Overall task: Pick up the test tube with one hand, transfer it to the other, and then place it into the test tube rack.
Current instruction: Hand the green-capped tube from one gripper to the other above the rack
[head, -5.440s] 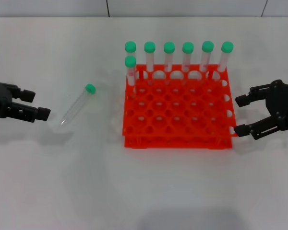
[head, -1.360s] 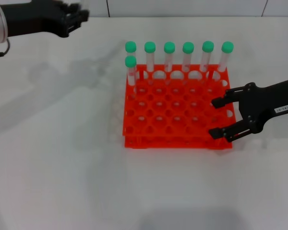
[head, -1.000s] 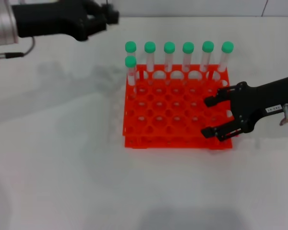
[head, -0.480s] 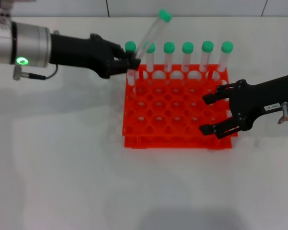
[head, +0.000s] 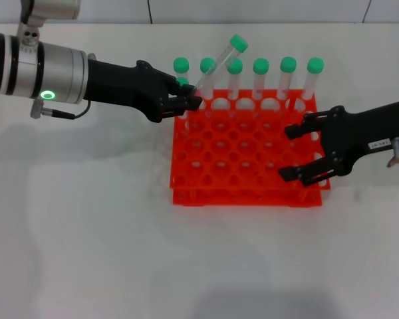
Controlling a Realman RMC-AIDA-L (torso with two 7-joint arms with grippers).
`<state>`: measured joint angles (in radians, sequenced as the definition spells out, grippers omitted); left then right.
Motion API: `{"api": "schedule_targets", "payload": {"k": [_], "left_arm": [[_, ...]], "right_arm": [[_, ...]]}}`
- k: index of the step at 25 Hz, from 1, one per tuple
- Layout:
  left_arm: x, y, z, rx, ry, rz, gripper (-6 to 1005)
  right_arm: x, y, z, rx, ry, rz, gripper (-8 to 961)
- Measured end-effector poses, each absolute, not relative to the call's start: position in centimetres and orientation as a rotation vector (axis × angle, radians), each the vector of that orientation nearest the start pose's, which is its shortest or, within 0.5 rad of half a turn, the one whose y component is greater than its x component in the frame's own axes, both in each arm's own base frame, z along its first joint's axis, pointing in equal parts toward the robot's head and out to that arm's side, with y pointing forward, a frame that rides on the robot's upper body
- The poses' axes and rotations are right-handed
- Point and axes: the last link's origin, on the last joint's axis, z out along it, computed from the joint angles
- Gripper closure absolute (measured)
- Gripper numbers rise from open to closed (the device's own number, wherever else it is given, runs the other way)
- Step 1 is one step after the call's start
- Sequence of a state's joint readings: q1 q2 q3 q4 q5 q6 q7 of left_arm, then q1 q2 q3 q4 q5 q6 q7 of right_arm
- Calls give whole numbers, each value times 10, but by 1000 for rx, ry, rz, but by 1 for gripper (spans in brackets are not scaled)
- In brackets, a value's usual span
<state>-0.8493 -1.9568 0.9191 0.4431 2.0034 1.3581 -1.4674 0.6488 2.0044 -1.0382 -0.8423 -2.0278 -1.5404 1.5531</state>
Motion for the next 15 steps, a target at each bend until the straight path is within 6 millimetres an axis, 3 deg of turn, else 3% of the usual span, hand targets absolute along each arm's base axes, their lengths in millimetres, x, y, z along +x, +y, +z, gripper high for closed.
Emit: {"api": "schedule_targets", "payload": {"k": [10, 15], "left_arm": [[-197, 405, -13, -2902, -431, -397, 771], [-194, 405, -13, -2904, -404, -403, 768]], "right_arm": [[200, 385, 46, -2842, 382, 450, 84], [200, 392, 42, -2718, 536, 677, 84]]}}
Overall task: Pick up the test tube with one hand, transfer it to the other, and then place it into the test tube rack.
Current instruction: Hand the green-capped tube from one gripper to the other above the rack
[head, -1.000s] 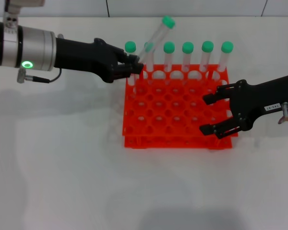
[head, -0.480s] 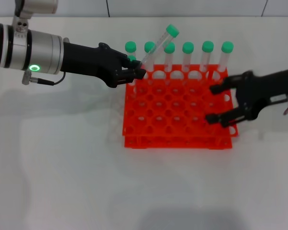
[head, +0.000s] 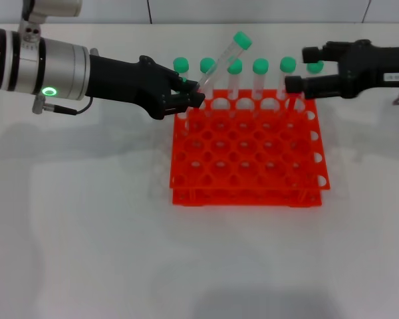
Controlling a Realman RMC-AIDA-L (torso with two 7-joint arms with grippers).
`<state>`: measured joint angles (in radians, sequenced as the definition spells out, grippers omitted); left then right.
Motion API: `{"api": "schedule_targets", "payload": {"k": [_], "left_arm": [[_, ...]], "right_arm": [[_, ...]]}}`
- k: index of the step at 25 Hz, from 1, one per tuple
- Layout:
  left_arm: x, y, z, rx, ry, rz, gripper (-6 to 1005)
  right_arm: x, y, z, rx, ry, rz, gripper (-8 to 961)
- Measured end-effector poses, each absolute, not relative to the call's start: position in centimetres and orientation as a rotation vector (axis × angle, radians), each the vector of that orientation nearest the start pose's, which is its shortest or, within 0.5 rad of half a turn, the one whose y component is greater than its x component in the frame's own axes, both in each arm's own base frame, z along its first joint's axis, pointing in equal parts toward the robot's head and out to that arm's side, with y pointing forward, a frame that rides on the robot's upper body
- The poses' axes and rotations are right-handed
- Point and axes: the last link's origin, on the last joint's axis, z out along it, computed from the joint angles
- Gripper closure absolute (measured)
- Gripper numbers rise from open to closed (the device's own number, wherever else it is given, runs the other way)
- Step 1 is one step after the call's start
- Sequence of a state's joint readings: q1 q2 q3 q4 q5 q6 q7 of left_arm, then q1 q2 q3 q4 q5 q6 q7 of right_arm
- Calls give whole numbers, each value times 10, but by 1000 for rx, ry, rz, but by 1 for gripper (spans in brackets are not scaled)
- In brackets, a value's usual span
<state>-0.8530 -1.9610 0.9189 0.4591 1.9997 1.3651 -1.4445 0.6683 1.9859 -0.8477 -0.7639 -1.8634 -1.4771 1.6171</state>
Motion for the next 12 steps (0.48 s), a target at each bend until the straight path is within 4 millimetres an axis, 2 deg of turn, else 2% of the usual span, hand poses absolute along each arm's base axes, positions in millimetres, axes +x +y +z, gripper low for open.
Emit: {"api": "schedule_targets", "payload": {"k": [6, 12], "left_arm": [[-191, 404, -17, -2918, -377, -401, 764], [-188, 403, -21, -2930, -363, -401, 760]], "right_arm": [[202, 391, 14, -2616, 644, 916, 85], [199, 386, 1, -2542, 684, 1107, 85]]}}
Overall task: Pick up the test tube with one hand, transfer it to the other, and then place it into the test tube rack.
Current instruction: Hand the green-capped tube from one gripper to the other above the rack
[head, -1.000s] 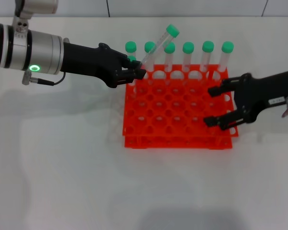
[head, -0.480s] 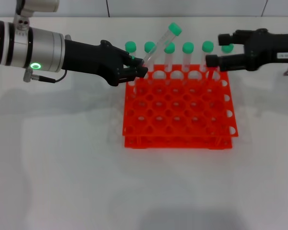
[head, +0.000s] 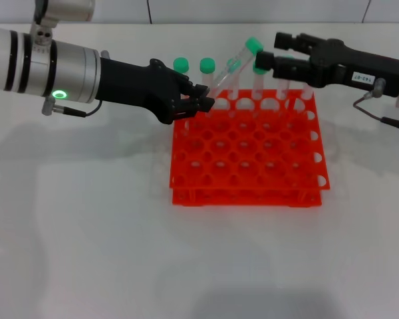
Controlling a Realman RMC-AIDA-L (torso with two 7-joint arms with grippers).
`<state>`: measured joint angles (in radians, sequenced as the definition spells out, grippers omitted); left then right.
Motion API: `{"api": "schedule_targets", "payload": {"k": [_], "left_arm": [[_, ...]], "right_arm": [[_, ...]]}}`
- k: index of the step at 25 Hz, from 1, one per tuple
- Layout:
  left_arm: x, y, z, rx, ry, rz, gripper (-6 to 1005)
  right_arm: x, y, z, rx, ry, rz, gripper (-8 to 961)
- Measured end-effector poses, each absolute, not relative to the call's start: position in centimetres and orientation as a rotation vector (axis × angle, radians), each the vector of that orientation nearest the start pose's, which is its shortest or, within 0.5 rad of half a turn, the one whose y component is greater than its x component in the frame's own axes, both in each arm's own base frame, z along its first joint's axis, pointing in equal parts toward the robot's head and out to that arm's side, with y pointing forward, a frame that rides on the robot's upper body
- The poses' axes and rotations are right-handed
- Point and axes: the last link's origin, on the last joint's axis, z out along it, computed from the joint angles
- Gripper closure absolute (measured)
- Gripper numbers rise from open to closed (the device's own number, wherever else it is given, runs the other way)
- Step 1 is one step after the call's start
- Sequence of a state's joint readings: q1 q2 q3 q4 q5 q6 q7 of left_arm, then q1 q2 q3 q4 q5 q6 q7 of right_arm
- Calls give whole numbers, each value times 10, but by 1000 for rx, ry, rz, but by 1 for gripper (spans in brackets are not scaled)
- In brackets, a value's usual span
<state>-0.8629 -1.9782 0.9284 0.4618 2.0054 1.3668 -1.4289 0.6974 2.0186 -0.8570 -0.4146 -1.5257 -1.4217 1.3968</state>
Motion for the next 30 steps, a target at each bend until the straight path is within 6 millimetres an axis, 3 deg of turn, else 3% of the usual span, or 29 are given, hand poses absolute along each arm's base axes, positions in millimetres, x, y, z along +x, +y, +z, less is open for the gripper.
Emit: {"api": "schedule_targets", "payload": {"k": [5, 12, 30], "left_arm": [[-186, 403, -22, -2929, -341, -408, 756], [-180, 403, -25, -2933, -318, -422, 752], [-180, 402, -29, -2934, -316, -420, 739]], "right_arm": [[201, 379, -11, -2457, 713, 1246, 84], [196, 374, -31, -2427, 746, 1293, 85], [199, 373, -31, -2390, 766, 1313, 85]]}}
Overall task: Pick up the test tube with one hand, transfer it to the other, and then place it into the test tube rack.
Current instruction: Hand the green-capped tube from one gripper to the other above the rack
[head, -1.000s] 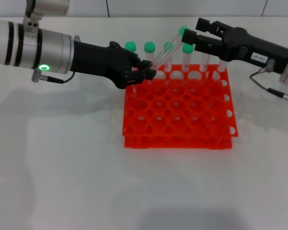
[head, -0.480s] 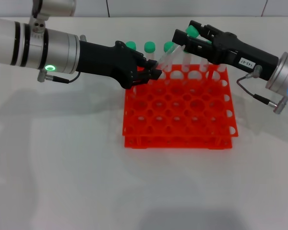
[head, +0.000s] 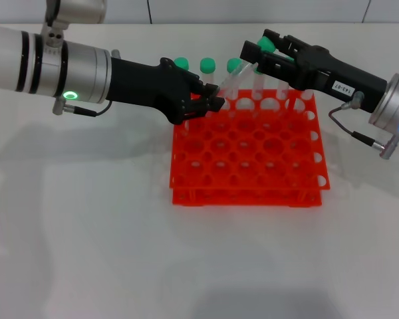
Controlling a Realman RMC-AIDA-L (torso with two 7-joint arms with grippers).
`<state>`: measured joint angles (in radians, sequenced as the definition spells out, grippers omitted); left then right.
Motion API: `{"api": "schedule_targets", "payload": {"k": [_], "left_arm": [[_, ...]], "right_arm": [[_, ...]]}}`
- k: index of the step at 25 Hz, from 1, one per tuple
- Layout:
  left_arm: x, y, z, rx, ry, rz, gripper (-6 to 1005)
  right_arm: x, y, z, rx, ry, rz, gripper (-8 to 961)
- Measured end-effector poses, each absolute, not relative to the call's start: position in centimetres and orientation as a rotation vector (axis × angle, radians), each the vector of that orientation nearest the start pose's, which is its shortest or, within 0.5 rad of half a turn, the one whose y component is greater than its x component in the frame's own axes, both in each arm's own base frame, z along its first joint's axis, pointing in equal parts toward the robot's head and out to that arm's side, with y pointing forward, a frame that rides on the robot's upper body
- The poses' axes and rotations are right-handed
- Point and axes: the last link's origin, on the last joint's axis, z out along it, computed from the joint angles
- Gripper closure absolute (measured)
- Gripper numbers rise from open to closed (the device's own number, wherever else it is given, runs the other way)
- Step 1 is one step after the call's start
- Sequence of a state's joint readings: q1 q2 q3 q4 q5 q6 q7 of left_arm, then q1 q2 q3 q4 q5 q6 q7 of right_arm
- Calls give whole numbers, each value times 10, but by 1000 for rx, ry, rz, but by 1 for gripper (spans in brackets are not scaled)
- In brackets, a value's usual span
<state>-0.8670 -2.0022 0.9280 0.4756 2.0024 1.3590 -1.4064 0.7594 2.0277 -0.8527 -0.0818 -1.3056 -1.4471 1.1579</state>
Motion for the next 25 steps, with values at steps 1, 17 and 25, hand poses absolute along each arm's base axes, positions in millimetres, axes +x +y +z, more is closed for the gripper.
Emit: {"api": "schedule_targets", "payload": {"k": [1, 17, 25], "left_arm": [[-180, 402, -29, -2934, -316, -420, 739], [-180, 400, -29, -2935, -304, -421, 728], [-180, 400, -30, -2933, -325, -424, 723]], "right_arm": [[200, 372, -32, -2390, 767, 1311, 85], [202, 372, -32, -2379, 776, 1306, 540], [202, 372, -32, -2381, 776, 1305, 694]]}}
